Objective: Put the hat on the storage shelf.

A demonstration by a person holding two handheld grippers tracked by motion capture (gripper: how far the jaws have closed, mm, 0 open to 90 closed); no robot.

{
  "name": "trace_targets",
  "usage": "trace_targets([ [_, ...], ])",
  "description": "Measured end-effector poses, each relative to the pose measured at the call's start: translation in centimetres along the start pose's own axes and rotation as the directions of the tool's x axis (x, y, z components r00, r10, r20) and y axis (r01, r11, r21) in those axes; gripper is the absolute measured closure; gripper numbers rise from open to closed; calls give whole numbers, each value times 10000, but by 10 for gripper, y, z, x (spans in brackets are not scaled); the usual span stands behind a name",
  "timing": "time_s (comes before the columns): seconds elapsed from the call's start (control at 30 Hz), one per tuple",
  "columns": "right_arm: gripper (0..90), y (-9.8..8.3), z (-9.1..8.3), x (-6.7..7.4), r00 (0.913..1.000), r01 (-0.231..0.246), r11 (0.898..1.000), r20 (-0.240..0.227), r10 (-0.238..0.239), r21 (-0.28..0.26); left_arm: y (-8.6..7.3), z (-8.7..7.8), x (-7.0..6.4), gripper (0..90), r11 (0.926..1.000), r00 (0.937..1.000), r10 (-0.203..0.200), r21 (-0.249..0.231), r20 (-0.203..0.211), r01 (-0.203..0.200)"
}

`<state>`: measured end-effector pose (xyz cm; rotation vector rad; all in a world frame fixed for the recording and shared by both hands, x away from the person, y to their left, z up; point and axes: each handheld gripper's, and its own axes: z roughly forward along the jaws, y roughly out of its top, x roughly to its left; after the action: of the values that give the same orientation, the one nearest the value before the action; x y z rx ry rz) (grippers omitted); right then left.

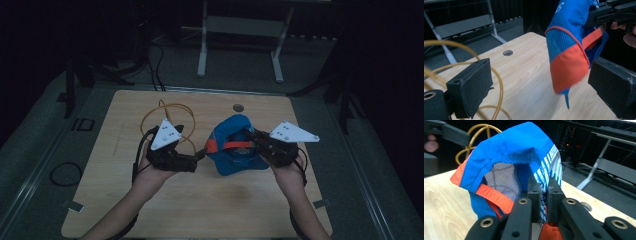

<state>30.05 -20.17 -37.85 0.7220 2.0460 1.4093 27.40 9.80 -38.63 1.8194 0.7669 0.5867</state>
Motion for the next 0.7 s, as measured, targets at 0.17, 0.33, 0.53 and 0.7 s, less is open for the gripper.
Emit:
trace_targets([
  [0.17, 842, 1, 1, 5, 9999, 93, 9999, -119, -93, -42, 13, 12, -6, 91, 9996, 9993, 288, 2, 256, -289],
  [0.33, 842, 2, 5, 13, 9993, 277, 9996, -260, -278, -28, 23, 29, -12, 153, 9988, 9959, 428, 199, 799, -445],
  [0.53, 842, 2, 6, 19, 9985, 422, 9991, -355, -422, -13, 31, 40, -16, 260, 9972, 9934, 544, 453, 1005, -592],
  [0.7, 842, 2, 6, 19, 9984, 391, 9992, -418, -392, -29, 38, 46, -20, 369, 9952, 9914, 647, 660, 1137, -725],
])
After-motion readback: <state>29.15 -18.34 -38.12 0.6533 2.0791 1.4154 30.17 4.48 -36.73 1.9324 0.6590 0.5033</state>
